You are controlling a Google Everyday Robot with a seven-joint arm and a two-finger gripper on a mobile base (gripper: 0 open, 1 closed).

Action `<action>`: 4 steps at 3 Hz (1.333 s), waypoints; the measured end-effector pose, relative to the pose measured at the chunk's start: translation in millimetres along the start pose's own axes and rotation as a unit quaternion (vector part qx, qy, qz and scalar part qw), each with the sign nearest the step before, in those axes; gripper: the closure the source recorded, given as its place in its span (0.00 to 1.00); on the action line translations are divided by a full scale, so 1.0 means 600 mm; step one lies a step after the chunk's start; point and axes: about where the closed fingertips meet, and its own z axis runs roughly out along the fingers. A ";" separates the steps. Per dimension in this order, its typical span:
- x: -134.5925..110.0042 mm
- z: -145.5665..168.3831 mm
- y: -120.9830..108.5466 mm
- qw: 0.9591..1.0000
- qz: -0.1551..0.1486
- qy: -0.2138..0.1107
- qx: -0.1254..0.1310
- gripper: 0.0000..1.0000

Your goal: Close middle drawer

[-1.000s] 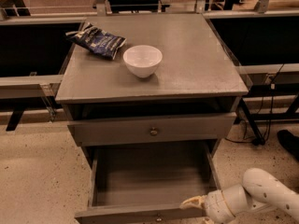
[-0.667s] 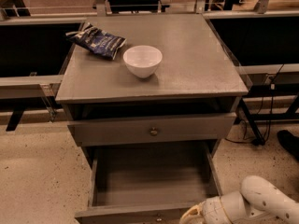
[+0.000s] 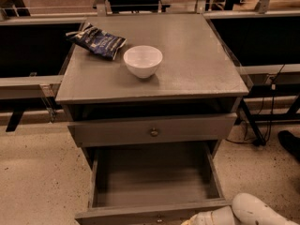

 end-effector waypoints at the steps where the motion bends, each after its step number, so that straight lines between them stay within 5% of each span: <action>1: 0.030 0.081 0.030 1.000 0.013 0.003 0.010 1.00; 2: 0.031 0.083 0.030 1.000 0.014 0.003 0.011 1.00; 4: 0.126 0.117 -0.034 0.996 -0.012 0.025 0.084 1.00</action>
Offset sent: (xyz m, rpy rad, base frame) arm -0.0225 0.0336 -0.0653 -0.0055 0.0110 -0.0515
